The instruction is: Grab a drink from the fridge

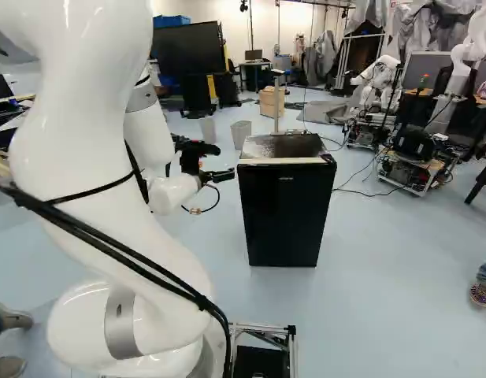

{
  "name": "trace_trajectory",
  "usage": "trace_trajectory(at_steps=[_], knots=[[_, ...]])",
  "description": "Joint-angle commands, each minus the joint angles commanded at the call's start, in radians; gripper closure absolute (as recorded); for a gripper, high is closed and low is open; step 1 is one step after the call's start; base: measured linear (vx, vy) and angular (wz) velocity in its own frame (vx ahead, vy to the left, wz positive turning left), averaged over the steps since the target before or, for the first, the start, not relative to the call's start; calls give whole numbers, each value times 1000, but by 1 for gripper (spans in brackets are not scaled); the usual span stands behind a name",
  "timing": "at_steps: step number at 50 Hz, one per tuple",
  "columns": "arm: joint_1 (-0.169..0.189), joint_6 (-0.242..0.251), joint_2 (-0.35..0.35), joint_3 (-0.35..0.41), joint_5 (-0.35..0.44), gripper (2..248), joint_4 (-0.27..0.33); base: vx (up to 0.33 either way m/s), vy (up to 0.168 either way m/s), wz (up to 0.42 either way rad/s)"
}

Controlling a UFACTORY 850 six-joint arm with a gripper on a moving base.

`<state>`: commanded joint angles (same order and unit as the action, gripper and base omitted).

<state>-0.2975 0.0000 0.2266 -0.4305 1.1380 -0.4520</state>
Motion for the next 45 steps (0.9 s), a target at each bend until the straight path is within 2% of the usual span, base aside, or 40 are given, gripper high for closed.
trace_trajectory(at_steps=[15,45], knots=[[-19,0,86,-58,54,3,-96,0,0,0],[-34,0,187,-88,159,3,-301,0,0,0]])
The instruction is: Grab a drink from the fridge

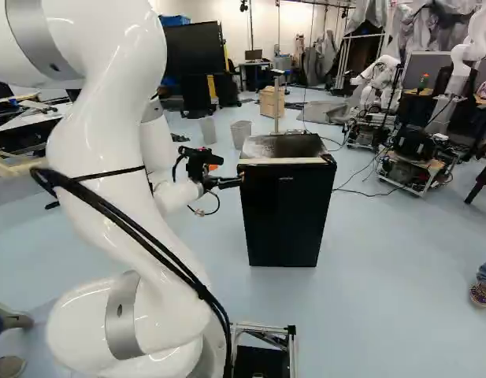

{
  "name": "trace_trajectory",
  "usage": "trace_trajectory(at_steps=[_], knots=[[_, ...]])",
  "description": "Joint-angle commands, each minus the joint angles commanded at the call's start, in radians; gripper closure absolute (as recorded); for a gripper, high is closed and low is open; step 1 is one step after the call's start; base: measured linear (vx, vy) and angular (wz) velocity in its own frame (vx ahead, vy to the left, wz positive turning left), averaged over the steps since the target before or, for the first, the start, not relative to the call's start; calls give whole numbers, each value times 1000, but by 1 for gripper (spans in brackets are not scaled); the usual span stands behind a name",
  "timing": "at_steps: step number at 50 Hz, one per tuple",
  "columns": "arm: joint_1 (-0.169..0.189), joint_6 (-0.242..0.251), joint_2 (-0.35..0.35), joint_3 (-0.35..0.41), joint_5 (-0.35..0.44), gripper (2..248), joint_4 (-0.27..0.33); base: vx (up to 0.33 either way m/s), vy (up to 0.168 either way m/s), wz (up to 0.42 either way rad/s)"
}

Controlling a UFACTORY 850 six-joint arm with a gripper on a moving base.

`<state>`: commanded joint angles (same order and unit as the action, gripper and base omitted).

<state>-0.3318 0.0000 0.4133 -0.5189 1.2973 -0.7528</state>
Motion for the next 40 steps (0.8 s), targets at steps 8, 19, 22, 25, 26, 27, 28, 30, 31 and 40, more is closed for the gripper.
trace_trajectory(at_steps=[8,19,22,25,26,27,28,30,31,40], knots=[[-6,0,32,-14,22,3,-56,0,0,0],[-19,0,63,-34,44,3,-129,0,0,0],[-23,0,67,-39,49,3,-149,0,0,0],[-28,0,70,-44,55,3,-169,0,0,0],[-29,0,71,-45,57,3,-175,0,0,0],[-30,0,72,-47,58,3,-182,0,0,0],[-32,0,74,-49,60,3,-189,0,0,0],[-35,0,75,-51,63,3,-201,0,0,0],[-36,0,77,-53,64,3,-207,0,0,0],[-51,0,85,-66,69,3,-243,0,0,0]])
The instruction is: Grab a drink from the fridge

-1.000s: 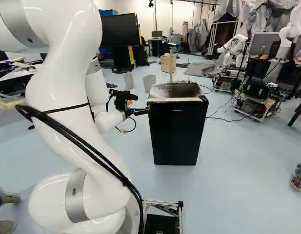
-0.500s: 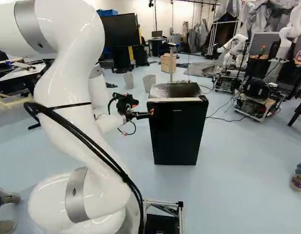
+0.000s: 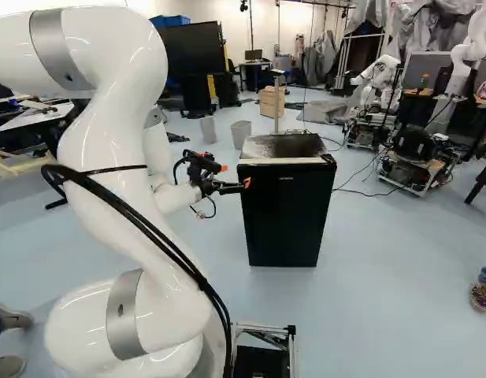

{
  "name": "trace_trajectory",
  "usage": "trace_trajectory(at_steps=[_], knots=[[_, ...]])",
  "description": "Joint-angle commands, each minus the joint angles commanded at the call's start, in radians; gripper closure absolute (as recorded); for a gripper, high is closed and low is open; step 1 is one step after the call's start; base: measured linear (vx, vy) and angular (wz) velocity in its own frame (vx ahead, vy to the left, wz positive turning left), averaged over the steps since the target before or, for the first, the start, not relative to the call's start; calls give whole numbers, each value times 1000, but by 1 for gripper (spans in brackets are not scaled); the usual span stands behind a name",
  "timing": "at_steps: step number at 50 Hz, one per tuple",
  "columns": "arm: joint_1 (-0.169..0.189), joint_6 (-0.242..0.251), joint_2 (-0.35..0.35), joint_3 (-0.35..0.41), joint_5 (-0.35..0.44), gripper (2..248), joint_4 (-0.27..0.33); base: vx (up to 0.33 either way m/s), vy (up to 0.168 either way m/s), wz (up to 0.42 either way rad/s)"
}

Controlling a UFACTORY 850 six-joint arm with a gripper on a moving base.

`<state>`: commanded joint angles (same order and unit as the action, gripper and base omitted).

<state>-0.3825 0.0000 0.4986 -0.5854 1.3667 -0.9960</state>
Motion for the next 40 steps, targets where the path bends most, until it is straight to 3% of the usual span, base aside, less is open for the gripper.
trace_trajectory(at_steps=[40], knots=[[-49,0,62,-98,1,3,-64,0,0,0]])
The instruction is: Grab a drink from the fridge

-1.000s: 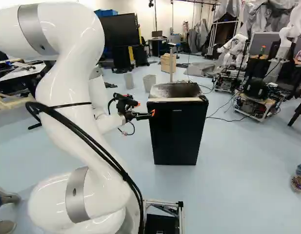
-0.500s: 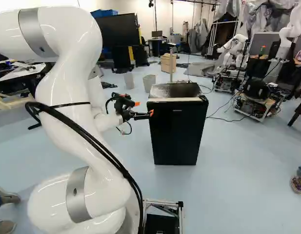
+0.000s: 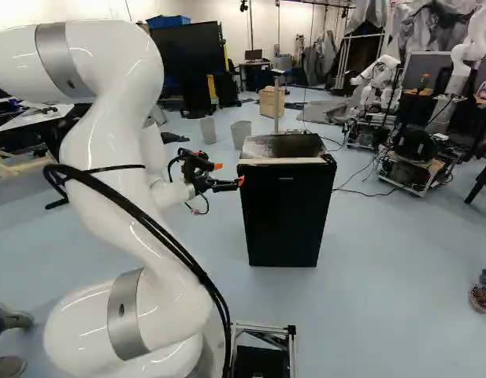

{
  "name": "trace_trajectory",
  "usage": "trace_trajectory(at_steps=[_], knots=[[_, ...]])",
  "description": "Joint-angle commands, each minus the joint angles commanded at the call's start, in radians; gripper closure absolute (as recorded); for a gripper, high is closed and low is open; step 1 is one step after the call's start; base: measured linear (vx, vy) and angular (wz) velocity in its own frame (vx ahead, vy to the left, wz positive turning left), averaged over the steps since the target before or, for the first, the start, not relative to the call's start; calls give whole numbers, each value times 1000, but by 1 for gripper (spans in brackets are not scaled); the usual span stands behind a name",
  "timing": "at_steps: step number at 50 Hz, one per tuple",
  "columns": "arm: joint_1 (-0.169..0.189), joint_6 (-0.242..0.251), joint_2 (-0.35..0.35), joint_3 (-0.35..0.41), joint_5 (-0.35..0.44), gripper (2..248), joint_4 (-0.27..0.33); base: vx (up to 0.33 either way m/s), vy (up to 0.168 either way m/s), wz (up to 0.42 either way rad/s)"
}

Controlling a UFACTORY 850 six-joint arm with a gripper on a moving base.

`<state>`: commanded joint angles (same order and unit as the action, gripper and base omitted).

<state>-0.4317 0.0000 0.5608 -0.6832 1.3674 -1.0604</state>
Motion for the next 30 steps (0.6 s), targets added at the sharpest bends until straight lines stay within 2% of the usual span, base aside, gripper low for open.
trace_trajectory(at_steps=[30], knots=[[-7,0,41,-68,0,3,-86,0,0,0]])
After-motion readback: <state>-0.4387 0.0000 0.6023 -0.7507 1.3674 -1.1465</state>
